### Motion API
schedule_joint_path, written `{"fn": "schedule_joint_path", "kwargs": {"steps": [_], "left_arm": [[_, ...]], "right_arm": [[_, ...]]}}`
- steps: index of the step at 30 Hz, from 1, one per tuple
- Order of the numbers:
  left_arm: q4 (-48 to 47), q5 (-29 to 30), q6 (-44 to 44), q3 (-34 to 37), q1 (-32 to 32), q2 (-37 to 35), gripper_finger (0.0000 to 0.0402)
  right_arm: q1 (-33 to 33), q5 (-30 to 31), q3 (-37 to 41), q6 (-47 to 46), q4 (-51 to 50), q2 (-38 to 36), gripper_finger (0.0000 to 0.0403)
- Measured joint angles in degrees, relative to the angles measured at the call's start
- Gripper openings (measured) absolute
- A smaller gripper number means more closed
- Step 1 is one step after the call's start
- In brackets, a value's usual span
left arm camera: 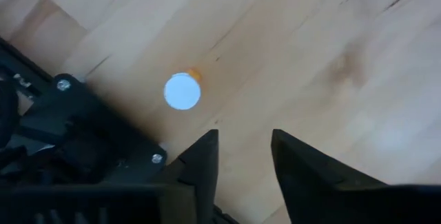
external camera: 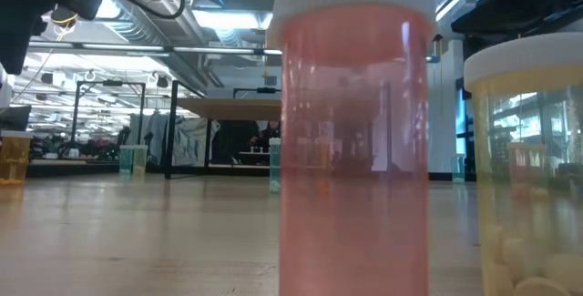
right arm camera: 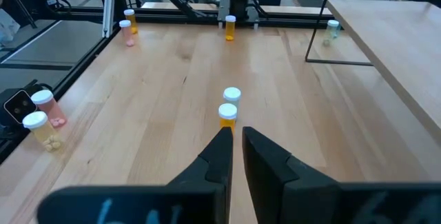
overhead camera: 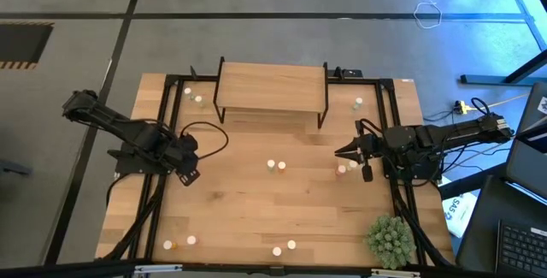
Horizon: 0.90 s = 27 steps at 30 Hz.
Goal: Pick and place medicine bottles onto shelf by color
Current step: Put the top left orange pill bottle on the shelf
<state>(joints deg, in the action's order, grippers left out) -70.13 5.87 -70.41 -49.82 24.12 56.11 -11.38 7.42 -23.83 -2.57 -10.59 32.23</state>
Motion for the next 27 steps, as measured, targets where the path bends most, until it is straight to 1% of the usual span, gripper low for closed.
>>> {"fn": "schedule_joint_path", "kwargs": {"steps": [3,6,8,10,13,20,27], "left_arm": [[-0.7,0.1,0.3,0.0,0.0,0.8,0.0164],[-1.9,2.5,0.4,0.0,0.0,1.4,0.0194],[-2.5,4.3,0.7,0.0,0.0,2.2,0.0209],[-3.0,4.6,2.3,0.1,0.0,3.0,0.0217],[-1.7,4.5,3.3,1.6,0.0,3.9,0.0221],[3.7,3.8,2.0,7.1,-1.5,3.9,0.0222],[4.3,4.6,3.5,8.9,-4.2,3.9,0.0222]], "right_arm": [[0.0,0.0,0.0,0.0,0.0,0.0,0.0039],[0.0,0.0,0.0,0.0,0.0,0.0,0.0039],[0.0,0.0,0.0,0.0,0.0,0.0,0.0039],[0.0,0.0,0.0,0.0,0.0,0.0,0.0039],[0.0,0.0,0.0,0.0,0.0,0.0,0.0039],[0.0,0.0,0.0,0.0,0.0,0.0,0.0039],[0.0,0.0,0.0,0.0,0.0,0.0,0.0039]]}}
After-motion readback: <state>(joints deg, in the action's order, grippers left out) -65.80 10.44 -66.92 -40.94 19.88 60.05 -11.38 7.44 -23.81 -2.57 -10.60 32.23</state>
